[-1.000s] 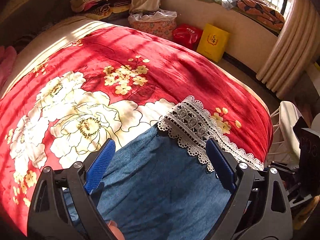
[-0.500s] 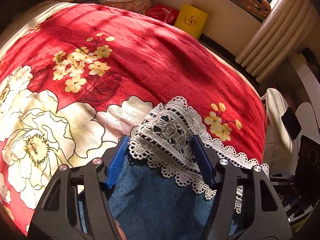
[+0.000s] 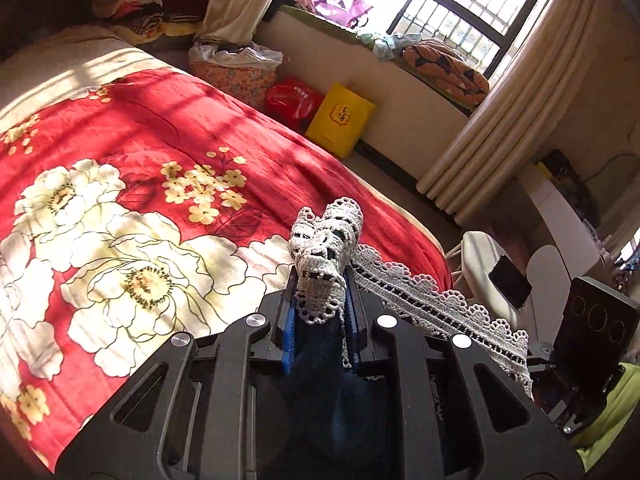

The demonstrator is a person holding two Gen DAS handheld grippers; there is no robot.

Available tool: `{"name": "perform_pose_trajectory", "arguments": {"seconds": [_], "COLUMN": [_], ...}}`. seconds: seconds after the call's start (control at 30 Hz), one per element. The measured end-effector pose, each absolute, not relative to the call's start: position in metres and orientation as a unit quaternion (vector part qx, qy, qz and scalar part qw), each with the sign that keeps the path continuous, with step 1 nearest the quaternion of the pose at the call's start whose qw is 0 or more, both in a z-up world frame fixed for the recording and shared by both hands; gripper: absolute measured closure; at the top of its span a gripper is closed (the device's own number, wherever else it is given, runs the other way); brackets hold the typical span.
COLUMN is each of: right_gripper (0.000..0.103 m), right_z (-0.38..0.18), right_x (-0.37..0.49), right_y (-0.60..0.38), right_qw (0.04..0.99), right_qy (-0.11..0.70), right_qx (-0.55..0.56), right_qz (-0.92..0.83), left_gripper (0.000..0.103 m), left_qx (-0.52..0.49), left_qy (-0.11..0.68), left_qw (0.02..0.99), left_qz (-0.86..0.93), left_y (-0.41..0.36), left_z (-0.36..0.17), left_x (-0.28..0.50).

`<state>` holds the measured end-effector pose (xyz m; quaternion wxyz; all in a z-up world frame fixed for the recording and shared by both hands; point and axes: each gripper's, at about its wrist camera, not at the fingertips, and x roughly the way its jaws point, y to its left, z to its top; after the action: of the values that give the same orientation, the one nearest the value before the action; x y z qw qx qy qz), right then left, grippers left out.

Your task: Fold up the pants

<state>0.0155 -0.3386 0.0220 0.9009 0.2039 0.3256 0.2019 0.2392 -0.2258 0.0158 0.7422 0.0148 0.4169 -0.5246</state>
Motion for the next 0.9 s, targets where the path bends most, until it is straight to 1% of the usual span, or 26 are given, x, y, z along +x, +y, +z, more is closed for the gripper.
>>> {"name": "perform_pose_trajectory", "arguments": {"seconds": [0.17,0.37,0.43,0.5,0.53,0.57,0.63,0.67,0.7,0.77,0.87,0.9], "right_gripper": [0.077,0.077,0.077,0.077,0.077,0.074,0.070,0.064,0.062,0.053,0.052,0.051], "right_z": [0.029,0.003,-0.009,-0.017,-0.021,-0.025,-0.034,-0.038,-0.040,-0.044,-0.044,-0.041], "right_x": [0.024,0.030,0.032,0.032,0.032,0.032,0.030,0.028,0.026,0.021,0.017,0.014], "right_y": [-0.270,-0.195,-0.176,-0.161,-0.155,-0.148,-0.137,-0.133,-0.128,-0.121,-0.118,-0.119], "right_qw": [0.900,0.880,0.878,0.875,0.875,0.875,0.870,0.867,0.863,0.856,0.844,0.844], "right_qy": [0.335,0.377,0.385,0.391,0.389,0.390,0.396,0.397,0.399,0.402,0.405,0.399], "right_qx": [0.123,0.065,0.040,0.025,0.015,0.003,-0.013,-0.018,-0.020,-0.021,-0.009,-0.005], "right_qz": [0.249,0.281,0.282,0.285,0.286,0.286,0.293,0.299,0.309,0.325,0.351,0.358], "left_gripper": [0.090,0.089,0.086,0.080,0.075,0.064,0.045,0.043,0.042,0.041,0.036,0.031], "left_qx": [-0.028,-0.072,-0.089,-0.124,-0.143,-0.162,-0.193,-0.208,-0.219,-0.241,-0.250,-0.245], "left_qy": [0.404,0.435,0.441,0.449,0.451,0.453,0.450,0.447,0.445,0.435,0.432,0.435], "left_qw": [0.764,0.780,0.786,0.786,0.787,0.786,0.784,0.785,0.787,0.791,0.792,0.791], "left_qz": [-0.503,-0.445,-0.423,-0.407,-0.396,-0.389,-0.381,-0.374,-0.367,-0.355,-0.351,-0.354], "left_y": [-0.150,-0.079,-0.058,-0.037,-0.027,-0.017,0.002,0.010,0.020,0.035,0.043,0.041], "left_z": [0.018,-0.016,-0.026,-0.035,-0.037,-0.038,-0.037,-0.035,-0.033,-0.026,-0.018,-0.017], "left_x": [0.232,0.223,0.220,0.220,0.219,0.218,0.214,0.212,0.210,0.205,0.196,0.193]}}
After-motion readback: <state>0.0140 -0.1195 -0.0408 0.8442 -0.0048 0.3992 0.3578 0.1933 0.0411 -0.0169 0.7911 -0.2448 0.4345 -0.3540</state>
